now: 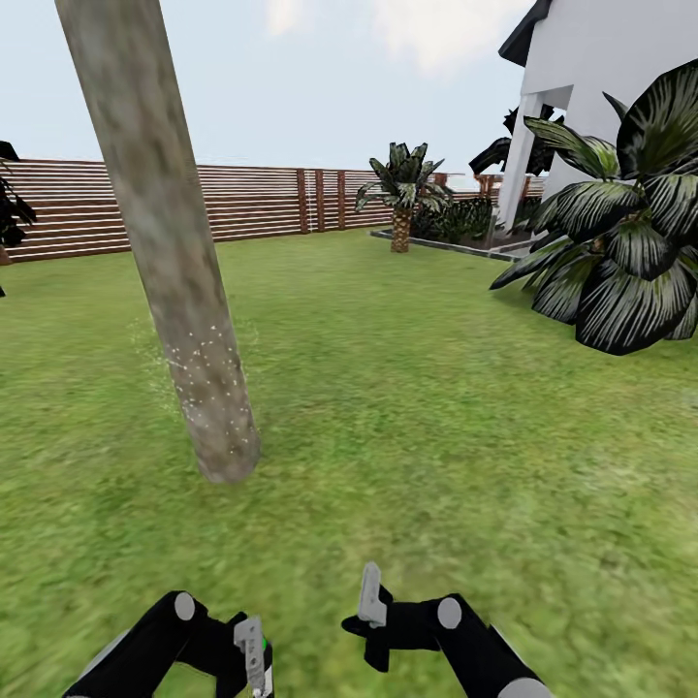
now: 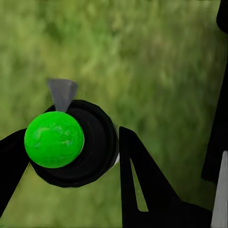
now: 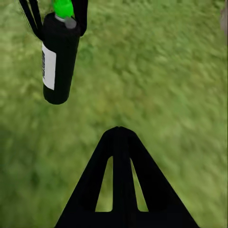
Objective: In the garden, pick up the pesticide atomizer on the floor and spray pesticide onto both trees until each tree trunk is fully covered.
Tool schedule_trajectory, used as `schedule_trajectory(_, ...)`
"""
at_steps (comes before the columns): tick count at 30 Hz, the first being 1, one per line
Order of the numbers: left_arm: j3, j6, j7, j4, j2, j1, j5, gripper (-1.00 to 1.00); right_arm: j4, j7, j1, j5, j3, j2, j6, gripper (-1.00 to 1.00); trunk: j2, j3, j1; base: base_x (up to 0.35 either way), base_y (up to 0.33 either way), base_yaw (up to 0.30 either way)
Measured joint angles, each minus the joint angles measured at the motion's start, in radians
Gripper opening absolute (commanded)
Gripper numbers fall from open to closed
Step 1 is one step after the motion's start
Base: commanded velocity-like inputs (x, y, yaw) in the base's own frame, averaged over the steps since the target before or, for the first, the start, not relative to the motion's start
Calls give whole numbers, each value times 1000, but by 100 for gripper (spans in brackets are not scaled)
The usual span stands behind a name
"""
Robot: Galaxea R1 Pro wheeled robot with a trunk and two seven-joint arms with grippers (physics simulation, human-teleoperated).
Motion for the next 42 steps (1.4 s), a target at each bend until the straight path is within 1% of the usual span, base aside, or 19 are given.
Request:
schedule_trajectory(1, 0, 0, 0, 0, -3, -2, -2, -100, -1, 0, 0, 0, 1, 7, 13, -100, 0, 0, 0, 0, 0, 0)
schedule_trajectory(3, -1, 0, 1, 0, -15, -7, -4, -100, -8, 2, 0, 0, 3, 15, 113, -100, 0, 0, 0, 0, 0, 0)
schedule_trajectory(5, -1, 0, 0, 0, -24, -9, -5, -100, -47, 4, 0, -3, 4, 18, 193, -100, 0, 0, 0, 0, 0, 0)
schedule_trajectory(6, -1, 0, 0, 0, -26, -10, -9, -100, -55, 4, 0, -3, 4, 18, 204, -100, 0, 0, 0, 0, 0, 0)
schedule_trajectory(7, -1, 0, 1, 0, -33, -10, -17, -100, -60, 4, 0, -4, 4, 19, 209, -100, 0, 0, 0, 0, 0, 0)
schedule_trajectory(8, -1, 0, 1, 0, -41, -10, -27, -100, -61, 4, 0, -4, 5, 20, 210, -100, 0, 0, 0, 0, 0, 0)
schedule_trajectory(11, 0, 1, 1, 1, -67, -10, -73, -100, -66, 5, 0, -4, 5, 31, 211, -100, 0, 0, 0, 0, 0, 0)
schedule_trajectory(14, 0, 3, 1, 2, -80, -10, -88, -100, -67, 6, 0, -4, 5, 38, 211, -100, 0, 0, 0, 0, 0, 0)
schedule_trajectory(17, 0, 11, 1, 2, -82, -10, -90, -100, -66, 12, 0, -4, 6, 38, 211, -100, 0, 0, 0, 0, 0, 0)
schedule_trajectory(19, 1, 15, 2, 1, -81, -11, -90, -100, -67, 34, 0, -4, 6, 38, 211, -100, 0, 0, 0, 0, 0, 0)
schedule_trajectory(21, 4, 17, 3, 1, -82, -22, -87, -100, -67, 43, 0, -4, 6, 38, 211, -100, 0, 0, 0, 0, 0, 0)
schedule_trajectory(24, 5, 24, 5, 2, -88, -31, -85, -100, -69, 45, 0, -4, 6, 38, 211, -100, 0, 0, 0, 0, 0, 0)
schedule_trajectory(27, 4, 62, 8, 2, -92, -33, -88, -100, -82, 47, 0, -5, 6, 38, 211, -100, 0, 0, 0, 0, 0, 0)
schedule_trajectory(33, 5, 71, 12, 2, -94, -33, -88, -100, -90, 48, 0, -5, 6, 38, 210, -100, 0, 0, 0, 0, 0, 0)
schedule_trajectory(37, 6, 71, 14, 2, -115, -42, -87, -100, -91, 47, 0, -5, 6, 38, 210, -100, 0, 0, 0, 0, 0, 0)
schedule_trajectory(42, 8, 71, 17, 2, -129, -52, -84, -100, -115, 47, 0, -5, 6, 38, 212, -100, 0, 0, 0, 0, 0, 0)
